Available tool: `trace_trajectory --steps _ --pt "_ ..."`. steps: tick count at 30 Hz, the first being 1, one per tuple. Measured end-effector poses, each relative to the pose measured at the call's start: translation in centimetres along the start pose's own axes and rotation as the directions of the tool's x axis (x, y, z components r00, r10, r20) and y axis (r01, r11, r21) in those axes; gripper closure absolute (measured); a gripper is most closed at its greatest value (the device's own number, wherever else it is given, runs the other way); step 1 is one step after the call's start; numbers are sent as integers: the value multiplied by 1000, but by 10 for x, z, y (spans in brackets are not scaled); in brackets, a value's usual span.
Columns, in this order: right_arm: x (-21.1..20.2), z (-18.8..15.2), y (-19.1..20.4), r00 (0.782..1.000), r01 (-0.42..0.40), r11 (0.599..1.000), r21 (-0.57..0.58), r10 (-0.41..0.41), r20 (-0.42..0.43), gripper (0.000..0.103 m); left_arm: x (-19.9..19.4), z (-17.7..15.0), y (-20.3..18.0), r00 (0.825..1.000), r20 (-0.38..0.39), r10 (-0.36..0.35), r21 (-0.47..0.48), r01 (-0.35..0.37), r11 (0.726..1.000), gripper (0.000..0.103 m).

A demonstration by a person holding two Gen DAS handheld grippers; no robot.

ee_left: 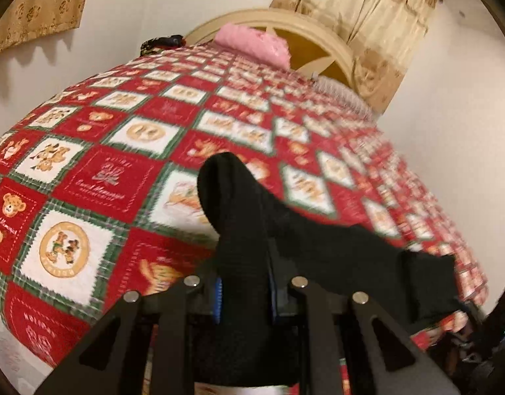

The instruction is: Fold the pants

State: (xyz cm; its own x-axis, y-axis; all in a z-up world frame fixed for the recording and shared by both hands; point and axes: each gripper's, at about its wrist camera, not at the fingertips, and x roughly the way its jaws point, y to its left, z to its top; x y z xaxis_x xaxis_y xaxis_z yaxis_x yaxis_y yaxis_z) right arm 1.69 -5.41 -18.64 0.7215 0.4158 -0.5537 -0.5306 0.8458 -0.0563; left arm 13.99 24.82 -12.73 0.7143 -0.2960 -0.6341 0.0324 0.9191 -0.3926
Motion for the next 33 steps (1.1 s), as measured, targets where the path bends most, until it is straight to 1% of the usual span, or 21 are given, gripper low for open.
trace_trajectory --steps 3,4,6,9,11,13,15,18,20,22,24,27,29,31,33 --pt "-11 5 -11 999 49 999 13 -49 19 25 -12 7 -21 998 9 -54 -9 54 998 82" --pt "-14 6 -15 997 68 998 18 -69 23 25 -18 10 -33 995 15 -100 -19 100 995 82" --pt "-22 9 -25 993 110 993 38 -112 31 25 -23 17 -52 988 19 -153 -26 154 988 82" --pt "-40 8 -45 985 161 983 86 -165 42 25 -26 23 -84 972 22 -235 -15 235 972 82" --pt "-52 5 -58 980 184 976 112 -191 49 25 -26 26 -112 957 12 -289 8 289 957 82" --pt "-63 1 -69 976 205 969 137 -213 50 25 -24 28 -137 948 0 -319 44 318 947 82" --pt "-72 -5 -81 970 228 960 164 -239 53 25 -14 28 -169 937 -30 -348 83 350 933 82" --pt "-80 -18 -102 962 256 940 225 -272 40 25 2 24 -201 928 -77 -366 119 373 920 82" --pt "-82 -24 -115 957 271 926 264 -288 28 25 19 18 -225 918 -124 -377 136 392 910 82" --pt "-84 -30 -129 951 290 904 313 -309 14 25 31 11 -243 913 -156 -376 151 399 905 82" --pt "-85 -37 -144 940 317 872 374 -342 1 25 46 2 -263 905 -197 -378 166 411 897 82" --pt "-87 -46 -162 932 330 830 449 -362 -17 25 61 -11 -288 895 -245 -372 195 421 886 82" --pt "-87 -52 -173 923 351 798 490 -383 -37 25 67 -20 -302 889 -272 -369 207 428 880 82" --pt "-88 -57 -178 918 359 776 519 -394 -45 25 79 -28 -314 891 -293 -347 226 417 880 82" --pt "-86 -60 -181 917 363 762 536 -394 -60 25 88 -34 -322 890 -311 -333 235 412 880 82"
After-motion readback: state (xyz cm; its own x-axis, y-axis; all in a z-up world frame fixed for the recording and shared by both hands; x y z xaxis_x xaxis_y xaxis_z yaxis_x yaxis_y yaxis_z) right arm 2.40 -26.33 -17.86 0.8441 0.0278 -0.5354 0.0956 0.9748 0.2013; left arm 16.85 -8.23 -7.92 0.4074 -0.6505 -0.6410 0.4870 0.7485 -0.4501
